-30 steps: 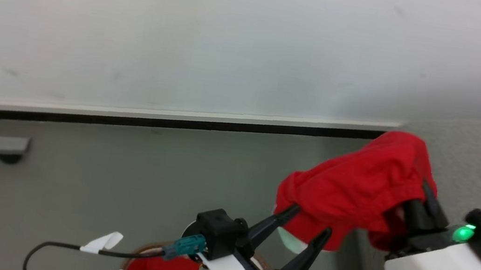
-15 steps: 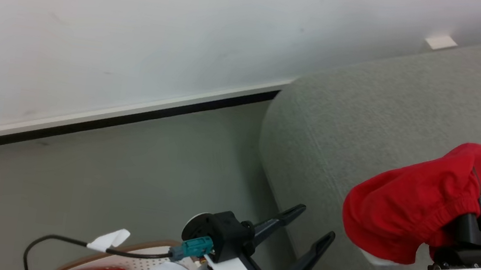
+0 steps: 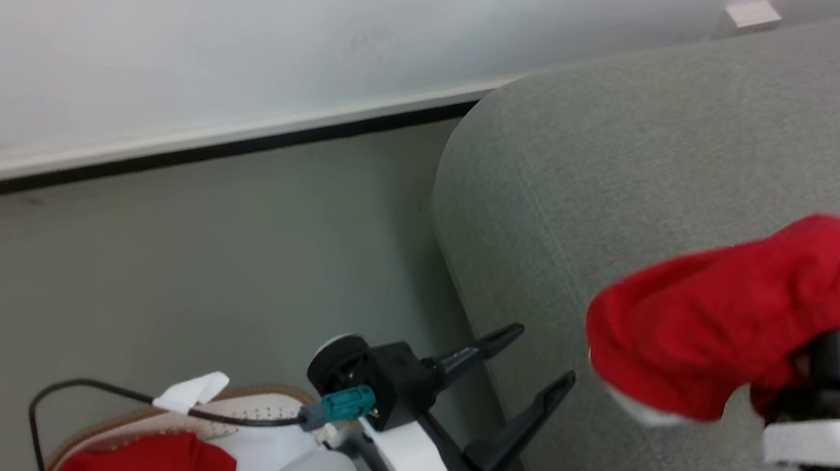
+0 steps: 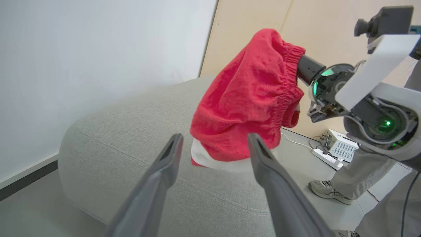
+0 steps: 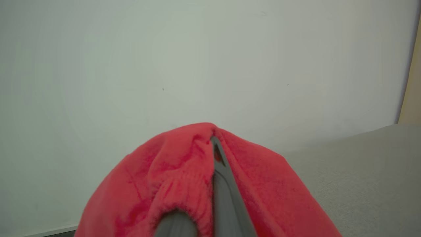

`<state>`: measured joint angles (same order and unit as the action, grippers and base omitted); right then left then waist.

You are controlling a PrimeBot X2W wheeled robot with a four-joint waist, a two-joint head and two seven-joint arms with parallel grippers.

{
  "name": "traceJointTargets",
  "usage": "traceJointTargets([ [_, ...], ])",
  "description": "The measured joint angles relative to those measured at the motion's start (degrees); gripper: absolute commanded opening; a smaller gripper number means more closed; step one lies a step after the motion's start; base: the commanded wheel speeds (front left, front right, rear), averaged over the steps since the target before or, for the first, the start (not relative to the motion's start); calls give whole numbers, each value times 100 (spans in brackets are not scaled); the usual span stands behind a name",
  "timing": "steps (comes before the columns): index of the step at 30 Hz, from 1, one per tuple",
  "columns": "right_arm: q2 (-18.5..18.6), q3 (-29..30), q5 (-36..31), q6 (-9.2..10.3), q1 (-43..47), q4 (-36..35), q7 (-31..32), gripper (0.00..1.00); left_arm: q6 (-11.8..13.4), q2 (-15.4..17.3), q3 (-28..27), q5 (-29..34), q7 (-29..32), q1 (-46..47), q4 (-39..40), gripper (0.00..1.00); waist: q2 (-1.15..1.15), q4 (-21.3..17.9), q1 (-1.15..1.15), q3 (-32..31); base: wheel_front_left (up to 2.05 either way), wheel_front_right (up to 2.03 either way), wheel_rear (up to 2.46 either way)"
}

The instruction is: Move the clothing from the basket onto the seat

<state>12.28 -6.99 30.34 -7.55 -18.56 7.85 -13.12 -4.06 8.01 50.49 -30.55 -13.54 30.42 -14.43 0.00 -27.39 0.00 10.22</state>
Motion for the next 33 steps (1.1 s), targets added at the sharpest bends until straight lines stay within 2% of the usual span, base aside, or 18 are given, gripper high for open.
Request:
traceJointTargets([
  [4,303,163,196,0,-680,286,126,0,45,31,4,145,81,265,21,100,0,121,0,336,0,0,0],
  [8,719,212,203,0,-1444,604,249,0,67,113,-35,225,143,495,85,100,0,332,0,745,0,0,0],
  [12,1196,512,304,0,-2247,1074,258,0,116,209,-67,315,226,687,188,100,0,605,0,1187,0,0,0],
  [17,1842,824,334,0,-3123,1944,318,0,188,247,-93,461,282,947,323,100,0,1039,1,1736,0,0,0],
  [21,2221,862,90,0,-3715,2802,372,0,246,263,-135,492,279,1043,381,100,0,1412,2,2139,0,0,0],
  [25,2391,711,-261,0,-4127,3707,413,0,296,287,-154,533,253,1083,397,100,0,1759,2,2452,0,0,0],
  [30,2425,445,-679,0,-4229,4970,958,0,318,290,-168,531,201,1092,386,100,0,2092,2,2661,0,0,0],
  [33,2391,211,-781,0,-4225,5405,1305,0,319,287,-176,522,170,1089,355,100,0,2164,2,2630,0,0,0],
])
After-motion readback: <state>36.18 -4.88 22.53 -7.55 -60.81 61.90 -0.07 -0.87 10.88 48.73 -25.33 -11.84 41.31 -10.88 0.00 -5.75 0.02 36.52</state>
